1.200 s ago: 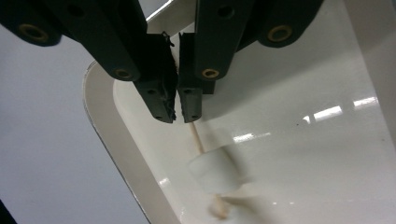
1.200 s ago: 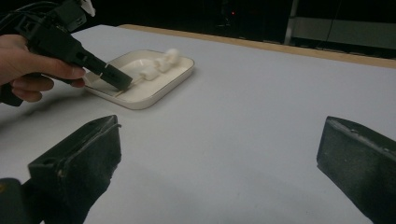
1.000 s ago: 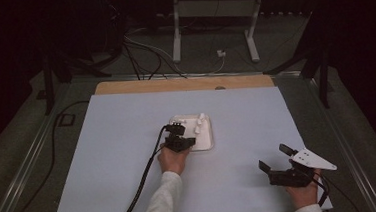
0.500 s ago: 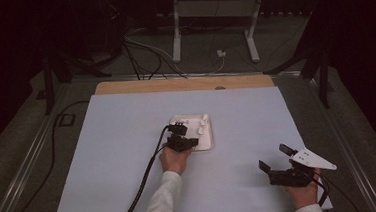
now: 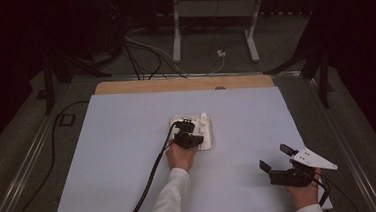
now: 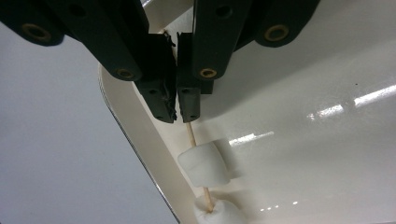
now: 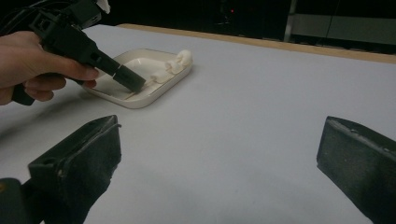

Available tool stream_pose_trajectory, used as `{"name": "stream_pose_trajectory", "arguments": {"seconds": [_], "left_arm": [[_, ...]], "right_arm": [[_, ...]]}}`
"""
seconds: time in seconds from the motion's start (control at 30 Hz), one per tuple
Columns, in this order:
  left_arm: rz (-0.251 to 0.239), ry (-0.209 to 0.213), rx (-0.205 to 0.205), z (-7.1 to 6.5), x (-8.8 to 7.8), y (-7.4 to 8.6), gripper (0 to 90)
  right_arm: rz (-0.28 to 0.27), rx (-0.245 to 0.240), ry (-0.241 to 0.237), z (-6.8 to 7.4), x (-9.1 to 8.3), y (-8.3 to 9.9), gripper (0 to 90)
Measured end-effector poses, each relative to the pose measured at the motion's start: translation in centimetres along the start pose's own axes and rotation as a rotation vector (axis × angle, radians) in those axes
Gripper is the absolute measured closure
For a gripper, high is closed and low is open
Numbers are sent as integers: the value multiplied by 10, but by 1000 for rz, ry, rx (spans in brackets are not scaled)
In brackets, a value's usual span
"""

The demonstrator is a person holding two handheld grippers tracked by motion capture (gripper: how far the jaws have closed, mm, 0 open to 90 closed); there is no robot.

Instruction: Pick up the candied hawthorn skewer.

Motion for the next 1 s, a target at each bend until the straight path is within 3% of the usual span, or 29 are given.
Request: {"name": "stream_pose_trajectory", "arguments": {"seconds": [0.13,0.27,0.37,0.63,0.83,0.93,1.0], "left_arm": [[-17,-4,-7,2,-3,-1,900],[-43,52,-48,6,-9,-3,900],[-62,77,-55,8,-17,-3,900],[-83,95,-31,10,-36,3,900],[-44,83,10,10,-47,18,900],[-22,55,47,11,-48,24,900],[-11,54,52,12,-46,24,900]], "right_arm": [[-1,0,0,-1,0,0,0],[-1,2,1,-1,-1,0,0],[0,3,1,-1,-1,0,0],[7,-2,-2,0,1,1,0],[9,1,-3,0,1,1,0],[8,-2,-3,0,1,1,0],[10,-2,-3,0,2,1,0]]}}
Point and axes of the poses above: each handheld gripper's, and its own axes: x roughly forward along the jaws, y roughly out of its underside, z roughly to its left, the point moved 7 cm from there along x, roughly forward along the jaws, and after that the axes turned 1 degree about z, right-handed, at the moved point
